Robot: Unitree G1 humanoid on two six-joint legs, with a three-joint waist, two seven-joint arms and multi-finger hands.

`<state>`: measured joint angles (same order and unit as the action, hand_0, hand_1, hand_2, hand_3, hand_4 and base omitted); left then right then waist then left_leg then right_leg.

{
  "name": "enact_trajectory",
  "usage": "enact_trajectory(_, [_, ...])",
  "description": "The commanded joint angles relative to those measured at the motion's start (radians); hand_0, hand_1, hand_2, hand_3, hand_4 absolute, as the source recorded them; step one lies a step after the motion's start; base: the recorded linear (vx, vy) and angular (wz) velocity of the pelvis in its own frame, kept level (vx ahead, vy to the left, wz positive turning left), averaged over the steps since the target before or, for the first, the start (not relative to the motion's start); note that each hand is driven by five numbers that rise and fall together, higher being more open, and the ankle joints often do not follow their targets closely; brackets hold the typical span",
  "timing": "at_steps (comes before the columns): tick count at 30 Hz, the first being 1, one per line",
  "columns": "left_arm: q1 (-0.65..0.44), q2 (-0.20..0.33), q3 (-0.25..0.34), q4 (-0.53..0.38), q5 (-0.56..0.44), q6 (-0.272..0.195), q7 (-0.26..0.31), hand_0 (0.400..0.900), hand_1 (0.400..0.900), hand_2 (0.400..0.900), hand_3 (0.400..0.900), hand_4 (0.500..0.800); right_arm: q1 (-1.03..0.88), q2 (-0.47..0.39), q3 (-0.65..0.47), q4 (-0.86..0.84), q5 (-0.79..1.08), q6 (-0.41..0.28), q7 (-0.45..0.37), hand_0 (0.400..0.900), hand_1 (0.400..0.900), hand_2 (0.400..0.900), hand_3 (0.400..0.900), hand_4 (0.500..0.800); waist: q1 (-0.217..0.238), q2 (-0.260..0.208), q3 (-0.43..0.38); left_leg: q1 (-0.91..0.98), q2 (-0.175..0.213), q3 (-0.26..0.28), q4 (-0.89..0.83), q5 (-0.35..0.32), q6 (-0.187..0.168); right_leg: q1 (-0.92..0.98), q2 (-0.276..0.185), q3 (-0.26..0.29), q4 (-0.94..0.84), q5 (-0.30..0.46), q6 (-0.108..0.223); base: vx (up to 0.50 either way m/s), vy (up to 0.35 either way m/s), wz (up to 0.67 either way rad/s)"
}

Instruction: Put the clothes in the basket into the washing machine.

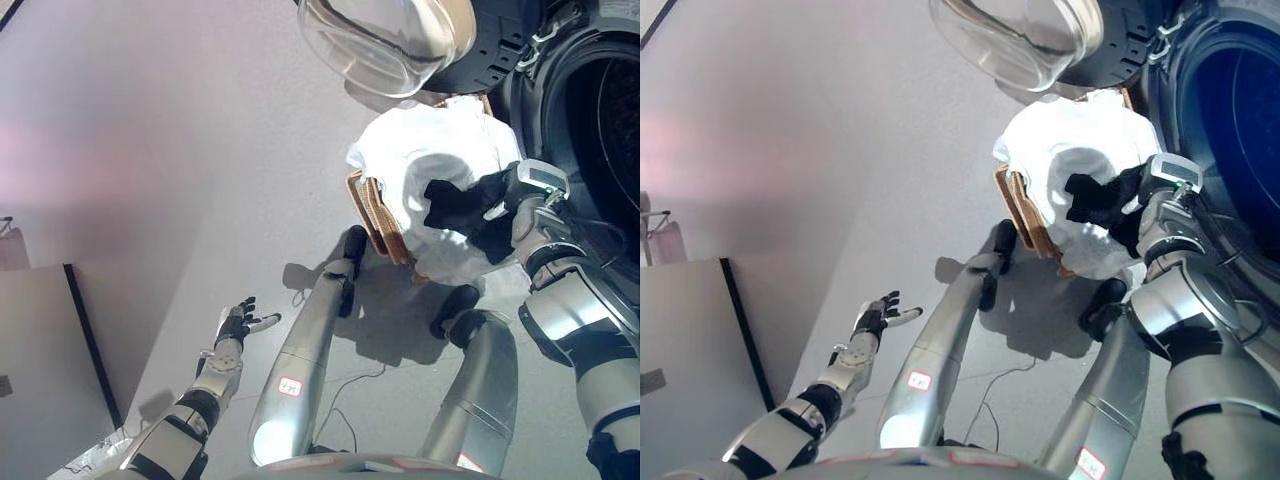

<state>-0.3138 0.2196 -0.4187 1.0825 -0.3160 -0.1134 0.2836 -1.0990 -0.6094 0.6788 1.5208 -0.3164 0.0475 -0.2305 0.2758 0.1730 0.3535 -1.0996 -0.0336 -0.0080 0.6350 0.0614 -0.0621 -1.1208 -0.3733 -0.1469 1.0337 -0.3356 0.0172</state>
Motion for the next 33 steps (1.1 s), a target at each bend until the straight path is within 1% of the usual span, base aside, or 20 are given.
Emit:
enact_trajectory(1, [0.002,0.017,0.024,0.081,-0.020,-0.004,0.055,0.900,0.900,0.900,0.900,0.800,0.005,-0.036,-0.004,-0.012,0.012,0.003,-0.018,0.400,0.400,0.400,0.400,0.500,-0.008,0.023,0.002,0.007,-0.015,0.025,0.032,-0.065,0.003,0.077,0.017,0.037,-0.061,0.063,0.034,0.02,-0.008,-0.06])
enact_trajectory(4, [0.006,0.025,0.029,0.090,-0.018,-0.006,0.057,0.900,0.900,0.900,0.900,0.800,0.008,-0.025,-0.026,-0.015,0.047,0.003,-0.025,0.400,0.400,0.400,0.400,0.500,-0.010,0.015,-0.003,0.051,-0.006,0.026,-0.019,-0.049,0.001,0.120,0.028,0.023,-0.100,0.077,0.040,0.04,-0.009,-0.11])
enact_trajectory(8, [0.019,0.035,0.040,0.107,-0.017,-0.007,0.053,0.900,0.900,0.900,0.900,0.800,0.020,-0.008,-0.120,-0.047,0.193,-0.008,-0.056,0.400,0.400,0.400,0.400,0.500,-0.026,0.006,-0.010,0.153,0.013,0.020,-0.135,-0.012,-0.003,0.230,0.055,-0.004,-0.194,0.101,0.053,0.08,-0.014,-0.13])
enact_trajectory(10, [0.025,0.041,0.044,0.110,-0.015,-0.006,0.051,0.900,0.900,0.900,0.900,0.800,0.026,-0.002,-0.138,-0.051,0.216,-0.011,-0.059,0.400,0.400,0.400,0.400,0.500,-0.030,0.006,-0.011,0.182,0.013,0.018,-0.163,-0.002,-0.004,0.267,0.062,-0.013,-0.230,0.111,0.055,0.08,-0.021,-0.09])
enact_trajectory(11, [0.038,0.044,0.050,0.116,-0.010,-0.007,0.045,0.900,0.900,0.900,0.900,0.800,0.040,0.006,-0.182,-0.060,0.277,-0.018,-0.068,0.400,0.400,0.400,0.400,0.500,-0.037,0.006,-0.018,0.246,0.015,0.015,-0.228,0.019,-0.009,0.334,0.076,-0.029,-0.293,0.125,0.059,0.10,-0.020,-0.09])
enact_trajectory(14, [0.058,0.046,0.058,0.126,0.002,-0.005,0.031,0.900,0.900,0.900,0.900,0.800,0.077,0.027,-0.250,-0.064,0.361,-0.028,-0.073,0.400,0.400,0.400,0.400,0.500,-0.049,0.015,-0.031,0.339,0.019,0.007,-0.326,0.060,-0.020,0.446,0.102,-0.049,-0.405,0.151,0.067,0.11,-0.028,-0.08])
enact_trajectory(16, [0.076,0.045,0.067,0.127,0.011,-0.002,0.017,0.900,0.900,0.900,0.900,0.800,0.122,0.038,-0.345,-0.058,0.472,-0.044,-0.073,0.400,0.400,0.400,0.400,0.500,-0.058,0.025,-0.041,0.406,0.024,0.002,-0.392,0.082,-0.027,0.524,0.117,-0.063,-0.488,0.169,0.072,0.10,-0.015,-0.07])
enact_trajectory(17, [0.077,0.046,0.066,0.127,0.011,-0.002,0.016,0.900,0.900,0.900,0.900,0.800,0.124,0.039,-0.346,-0.059,0.472,-0.044,-0.074,0.400,0.400,0.400,0.400,0.500,-0.058,0.026,-0.040,0.411,0.024,0.001,-0.395,0.083,-0.028,0.530,0.118,-0.065,-0.492,0.171,0.072,0.01,0.036,-0.16])
enact_trajectory(18, [0.095,0.044,0.077,0.126,0.017,-0.003,0.004,0.900,0.900,0.900,0.900,0.800,0.169,0.058,-0.476,-0.069,0.656,-0.076,-0.085,0.400,0.400,0.400,0.400,0.500,-0.059,0.047,-0.049,0.458,0.039,0.000,-0.457,0.125,-0.025,0.577,0.134,-0.081,-0.564,0.214,0.070,0.07,0.002,-0.09])
enact_trajectory(19, [0.096,0.044,0.076,0.127,0.017,-0.003,0.004,0.900,0.900,0.900,0.900,0.800,0.172,0.058,-0.477,-0.069,0.656,-0.075,-0.085,0.400,0.400,0.400,0.400,0.500,-0.063,0.039,-0.051,0.473,0.033,-0.003,-0.457,0.100,-0.033,0.591,0.130,-0.073,-0.563,0.188,0.077,-0.01,0.041,-0.20])
enact_trajectory(20, [0.107,0.045,0.082,0.125,0.021,-0.003,0.000,0.900,0.900,0.900,0.900,0.800,0.195,0.068,-0.523,-0.079,0.728,-0.090,-0.087,0.400,0.400,0.400,0.400,0.500,-0.061,0.055,-0.051,0.485,0.044,0.002,-0.478,0.133,-0.027,0.606,0.142,-0.082,-0.599,0.225,0.072,0.06,0.017,-0.15])
enact_trajectory(21, [0.128,0.041,0.083,0.123,0.027,-0.003,-0.010,0.900,0.900,0.900,0.900,0.800,0.232,0.089,-0.606,-0.083,0.873,-0.127,-0.082,0.400,0.400,0.400,0.400,0.500,-0.066,0.070,-0.061,0.521,0.048,0.008,-0.509,0.140,-0.031,0.646,0.146,-0.084,-0.652,0.237,0.077,-0.03,0.051,-0.22])
enact_trajectory(22, [0.138,0.037,0.080,0.121,0.030,-0.004,-0.012,0.900,0.900,0.900,0.900,0.800,0.244,0.100,-0.646,-0.096,0.952,-0.148,-0.080,0.400,0.400,0.400,0.400,0.500,-0.069,0.079,-0.063,0.537,0.050,0.009,-0.519,0.141,-0.031,0.665,0.149,-0.083,-0.674,0.242,0.078,0.05,0.012,-0.12])
enact_trajectory(23, [0.139,0.038,0.079,0.121,0.029,-0.003,-0.012,0.900,0.900,0.900,0.900,0.800,0.247,0.100,-0.647,-0.098,0.953,-0.148,-0.081,0.400,0.400,0.400,0.400,0.500,-0.068,0.079,-0.062,0.541,0.050,0.009,-0.521,0.142,-0.032,0.670,0.150,-0.083,-0.678,0.244,0.078,0.03,0.027,-0.10])
enact_trajectory(25, [0.164,0.025,0.077,0.117,0.030,-0.006,-0.022,0.900,0.900,0.900,0.900,0.800,0.285,0.129,-0.732,-0.129,1.110,-0.198,-0.069,0.400,0.400,0.400,0.400,0.500,-0.077,0.102,-0.066,0.577,0.051,0.018,-0.546,0.144,-0.034,0.698,0.153,-0.073,-0.715,0.256,0.084,0.05,0.075,-0.19])
enact_trajectory(28, [0.199,0.001,0.073,0.123,0.031,-0.008,-0.036,0.900,0.900,0.900,0.900,0.800,0.332,0.175,-0.813,-0.180,1.301,-0.256,-0.021,0.400,0.400,0.400,0.400,0.500,-0.088,0.141,-0.078,0.623,0.048,0.030,-0.570,0.138,-0.030,0.727,0.151,-0.055,-0.750,0.267,0.090,0.05,0.088,-0.24])
enact_trajectory(29, [0.200,0.001,0.072,0.123,0.030,-0.008,-0.036,0.900,0.900,0.900,0.900,0.800,0.335,0.176,-0.813,-0.182,1.303,-0.257,-0.021,0.400,0.400,0.400,0.400,0.500,-0.087,0.140,-0.077,0.626,0.048,0.031,-0.572,0.138,-0.030,0.730,0.151,-0.054,-0.752,0.267,0.090,0.03,0.082,-0.19])
enact_trajectory(30, [0.208,-0.009,0.072,0.124,0.027,-0.011,-0.041,0.900,0.900,0.900,0.900,0.800,0.340,0.190,-0.849,-0.214,1.380,-0.298,-0.016,0.400,0.400,0.400,0.400,0.500,-0.094,0.161,-0.081,0.642,0.047,0.038,-0.582,0.137,-0.028,0.736,0.149,-0.044,-0.759,0.269,0.093,0.03,0.086,-0.14])
enact_trajectory(33, [0.221,-0.030,0.061,0.120,0.021,-0.018,-0.049,0.900,0.900,0.900,0.900,0.800,0.341,0.205,-0.929,-0.278,1.502,-0.373,0.000,0.400,0.400,0.400,0.400,0.500,-0.098,0.197,-0.089,0.658,0.036,0.042,-0.589,0.136,-0.028,0.746,0.136,-0.034,-0.766,0.269,0.098,0.03,0.087,-0.07])
